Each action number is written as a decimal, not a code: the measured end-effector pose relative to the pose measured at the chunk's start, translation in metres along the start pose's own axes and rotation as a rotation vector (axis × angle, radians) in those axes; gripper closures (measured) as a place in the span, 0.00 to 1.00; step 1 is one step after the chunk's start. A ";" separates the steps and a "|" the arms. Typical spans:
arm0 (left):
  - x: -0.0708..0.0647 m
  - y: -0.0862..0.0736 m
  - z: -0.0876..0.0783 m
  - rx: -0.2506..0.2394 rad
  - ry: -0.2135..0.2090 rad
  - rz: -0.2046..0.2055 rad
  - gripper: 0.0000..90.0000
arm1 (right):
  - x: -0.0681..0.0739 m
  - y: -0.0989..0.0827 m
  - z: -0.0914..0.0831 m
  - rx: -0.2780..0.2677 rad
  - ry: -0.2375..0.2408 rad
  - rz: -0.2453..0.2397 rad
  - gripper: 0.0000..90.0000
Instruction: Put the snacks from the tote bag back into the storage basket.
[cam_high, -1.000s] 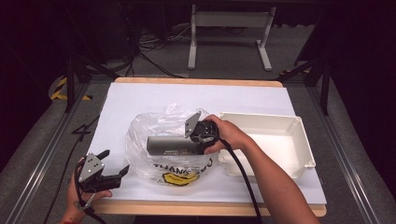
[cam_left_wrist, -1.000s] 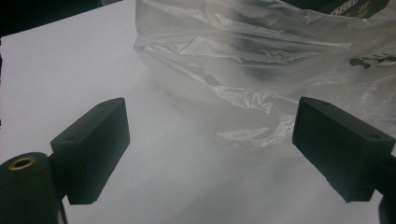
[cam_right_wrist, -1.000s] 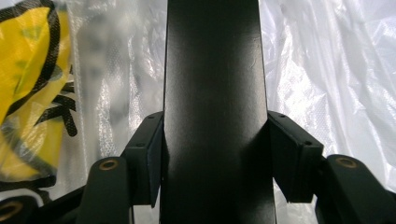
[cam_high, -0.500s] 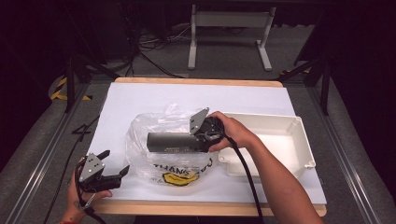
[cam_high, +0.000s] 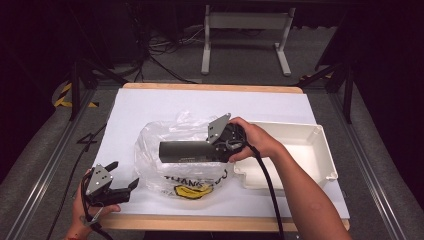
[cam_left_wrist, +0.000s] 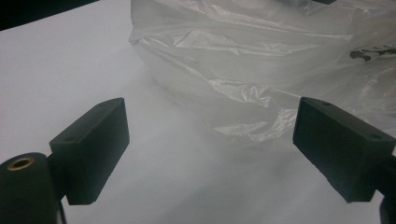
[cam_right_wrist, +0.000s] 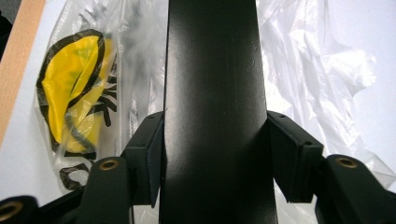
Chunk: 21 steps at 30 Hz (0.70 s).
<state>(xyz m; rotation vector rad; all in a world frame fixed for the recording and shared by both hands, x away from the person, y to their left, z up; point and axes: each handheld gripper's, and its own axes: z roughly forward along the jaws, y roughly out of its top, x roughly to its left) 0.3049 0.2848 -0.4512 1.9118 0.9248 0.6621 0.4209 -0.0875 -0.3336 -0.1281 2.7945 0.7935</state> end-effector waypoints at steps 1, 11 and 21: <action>0.000 0.000 0.000 -0.001 0.000 -0.001 0.13 | 0.000 0.000 -0.002 -0.003 0.000 -0.002 0.48; 0.001 0.000 -0.002 -0.017 0.004 -0.010 0.13 | 0.004 -0.004 -0.021 -0.022 -0.020 -0.006 0.48; 0.001 -0.001 -0.002 -0.010 0.010 -0.009 0.13 | 0.009 -0.022 -0.044 -0.013 -0.065 0.000 0.48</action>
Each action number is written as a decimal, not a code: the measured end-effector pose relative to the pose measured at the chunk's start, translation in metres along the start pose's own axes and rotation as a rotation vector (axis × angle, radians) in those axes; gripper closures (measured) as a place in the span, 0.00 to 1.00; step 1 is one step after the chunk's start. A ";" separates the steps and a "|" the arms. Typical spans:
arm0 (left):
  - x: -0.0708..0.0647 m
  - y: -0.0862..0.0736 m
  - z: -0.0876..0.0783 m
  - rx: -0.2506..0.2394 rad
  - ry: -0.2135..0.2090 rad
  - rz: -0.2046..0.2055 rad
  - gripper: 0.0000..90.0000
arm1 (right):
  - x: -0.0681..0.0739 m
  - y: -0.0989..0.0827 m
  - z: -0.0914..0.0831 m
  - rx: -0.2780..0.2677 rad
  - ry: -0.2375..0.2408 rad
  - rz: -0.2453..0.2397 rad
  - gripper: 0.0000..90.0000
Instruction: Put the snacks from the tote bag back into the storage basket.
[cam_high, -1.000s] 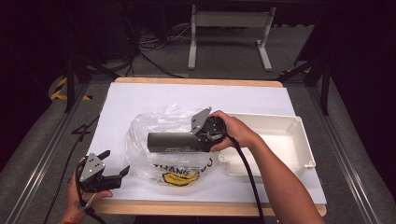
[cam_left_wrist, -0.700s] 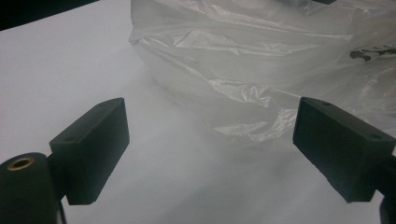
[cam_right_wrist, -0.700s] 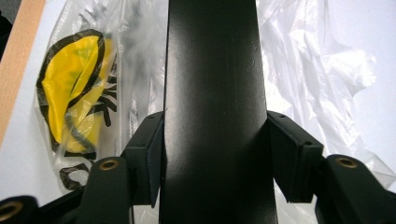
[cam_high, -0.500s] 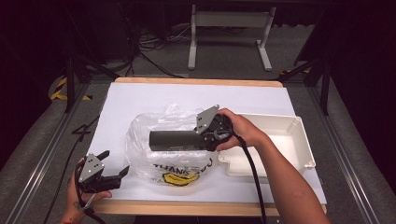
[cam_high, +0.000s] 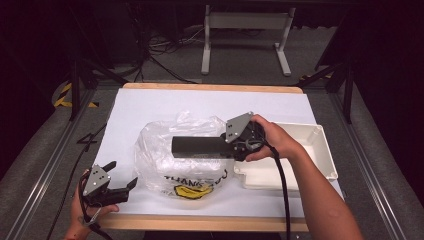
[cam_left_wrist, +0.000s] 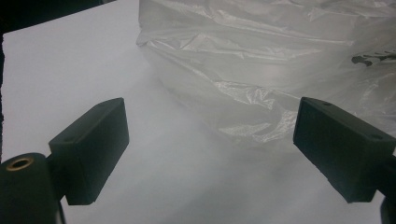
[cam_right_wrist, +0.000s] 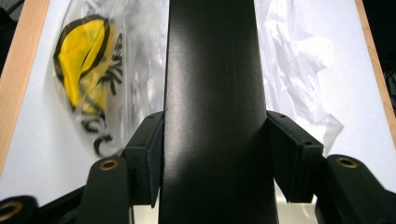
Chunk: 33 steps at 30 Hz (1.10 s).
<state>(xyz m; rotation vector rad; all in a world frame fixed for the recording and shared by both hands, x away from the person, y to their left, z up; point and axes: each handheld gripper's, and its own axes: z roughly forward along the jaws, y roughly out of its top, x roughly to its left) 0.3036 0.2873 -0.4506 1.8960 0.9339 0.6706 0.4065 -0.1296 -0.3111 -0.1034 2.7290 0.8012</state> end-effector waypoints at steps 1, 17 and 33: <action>0.000 0.000 0.000 0.002 0.002 0.002 0.13 | 0.001 -0.003 -0.003 0.000 0.000 0.004 0.48; -0.002 0.000 0.003 0.023 -0.002 0.004 0.13 | 0.000 -0.053 -0.041 0.020 -0.016 0.056 0.48; 0.001 -0.001 0.003 0.009 -0.011 -0.020 0.11 | 0.003 -0.088 -0.067 0.018 -0.036 0.113 0.48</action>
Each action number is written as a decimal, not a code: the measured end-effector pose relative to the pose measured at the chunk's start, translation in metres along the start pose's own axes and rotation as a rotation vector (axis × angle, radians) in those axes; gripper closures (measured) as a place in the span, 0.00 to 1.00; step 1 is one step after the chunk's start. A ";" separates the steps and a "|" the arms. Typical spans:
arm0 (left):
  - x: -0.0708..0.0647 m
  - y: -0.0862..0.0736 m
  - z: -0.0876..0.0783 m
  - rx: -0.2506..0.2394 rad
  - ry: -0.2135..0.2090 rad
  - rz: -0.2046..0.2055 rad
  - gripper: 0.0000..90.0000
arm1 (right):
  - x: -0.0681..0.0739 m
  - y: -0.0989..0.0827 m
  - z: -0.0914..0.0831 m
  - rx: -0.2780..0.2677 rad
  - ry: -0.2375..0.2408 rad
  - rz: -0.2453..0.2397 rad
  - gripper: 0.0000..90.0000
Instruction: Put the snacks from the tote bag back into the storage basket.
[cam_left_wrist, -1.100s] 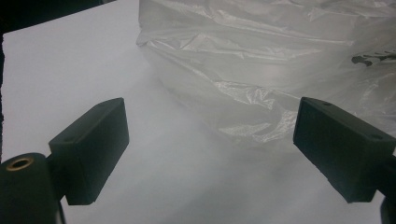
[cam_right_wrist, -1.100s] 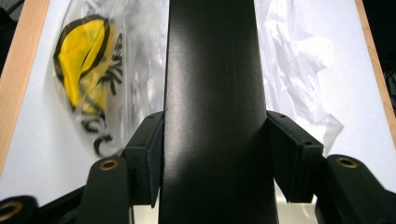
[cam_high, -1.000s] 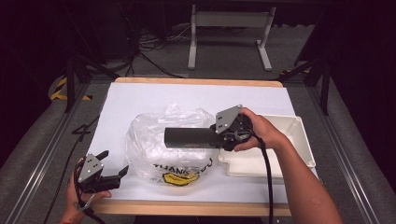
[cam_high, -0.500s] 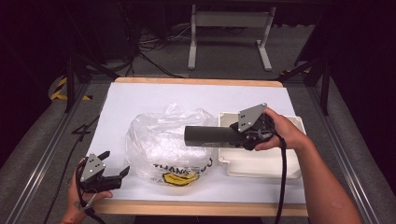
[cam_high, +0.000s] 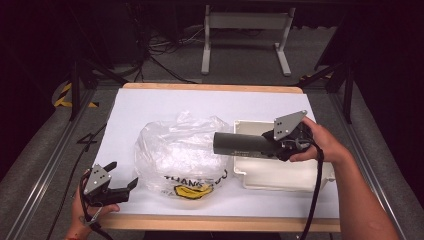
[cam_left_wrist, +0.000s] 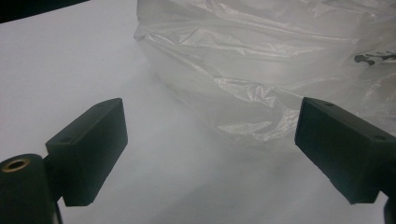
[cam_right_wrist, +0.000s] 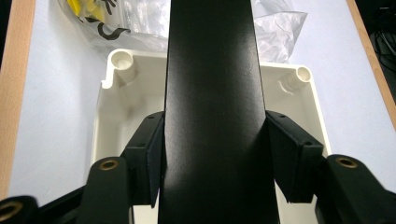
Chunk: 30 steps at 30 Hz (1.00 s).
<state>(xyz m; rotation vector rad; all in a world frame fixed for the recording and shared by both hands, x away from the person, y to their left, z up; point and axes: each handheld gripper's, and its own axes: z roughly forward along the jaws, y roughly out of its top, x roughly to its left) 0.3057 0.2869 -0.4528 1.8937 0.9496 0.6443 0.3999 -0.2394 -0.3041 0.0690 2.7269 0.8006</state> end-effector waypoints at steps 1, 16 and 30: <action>0.000 0.000 0.000 0.002 0.001 0.001 0.11 | 0.000 0.000 0.000 0.000 0.000 0.000 0.48; 0.001 -0.001 0.001 0.001 -0.008 -0.026 0.11 | -0.001 -0.039 -0.025 -0.005 -0.023 0.047 0.48; 0.000 0.000 0.002 0.008 -0.008 -0.021 0.11 | -0.001 -0.060 -0.034 -0.012 -0.025 0.073 0.48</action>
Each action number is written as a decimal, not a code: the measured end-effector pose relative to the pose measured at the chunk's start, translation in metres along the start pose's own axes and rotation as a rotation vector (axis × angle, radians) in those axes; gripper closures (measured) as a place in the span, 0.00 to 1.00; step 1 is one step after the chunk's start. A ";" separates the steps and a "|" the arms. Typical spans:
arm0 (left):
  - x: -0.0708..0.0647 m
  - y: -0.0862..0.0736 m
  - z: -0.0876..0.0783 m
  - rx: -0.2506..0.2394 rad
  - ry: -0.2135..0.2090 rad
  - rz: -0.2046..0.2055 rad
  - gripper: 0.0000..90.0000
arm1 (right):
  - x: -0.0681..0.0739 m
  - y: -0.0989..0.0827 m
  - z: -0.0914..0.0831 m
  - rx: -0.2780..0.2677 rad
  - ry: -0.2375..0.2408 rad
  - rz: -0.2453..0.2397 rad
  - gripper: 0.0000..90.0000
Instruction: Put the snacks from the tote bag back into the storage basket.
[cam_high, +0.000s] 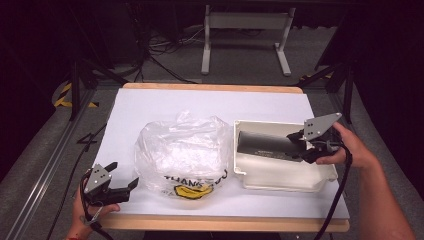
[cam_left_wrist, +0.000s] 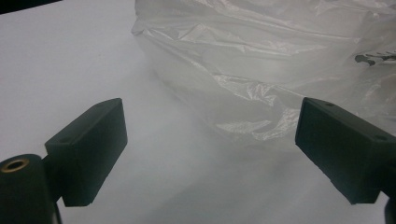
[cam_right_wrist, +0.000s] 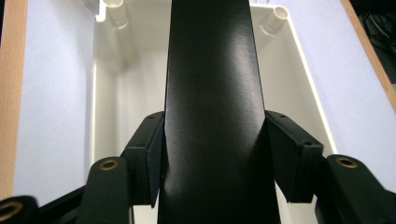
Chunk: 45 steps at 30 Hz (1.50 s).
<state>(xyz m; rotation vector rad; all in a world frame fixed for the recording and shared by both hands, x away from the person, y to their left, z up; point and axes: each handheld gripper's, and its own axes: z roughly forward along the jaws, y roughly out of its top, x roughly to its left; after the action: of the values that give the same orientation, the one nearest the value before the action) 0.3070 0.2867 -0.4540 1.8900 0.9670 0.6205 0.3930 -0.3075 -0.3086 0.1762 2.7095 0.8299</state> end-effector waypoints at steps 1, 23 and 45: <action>0.000 0.000 0.000 0.000 -0.002 0.000 0.11 | 0.000 -0.001 0.000 0.001 0.005 0.002 0.48; 0.001 -0.001 -0.001 -0.002 0.002 0.001 0.11 | -0.006 -0.016 0.031 0.069 0.093 0.025 0.48; 0.000 -0.001 -0.001 0.006 0.002 0.010 0.11 | -0.011 -0.024 0.052 0.186 0.113 0.025 0.47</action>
<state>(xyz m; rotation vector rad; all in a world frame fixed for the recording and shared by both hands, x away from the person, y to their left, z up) 0.3061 0.2871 -0.4541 1.9010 0.9621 0.6268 0.4194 -0.3017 -0.3605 0.2100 2.8958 0.6105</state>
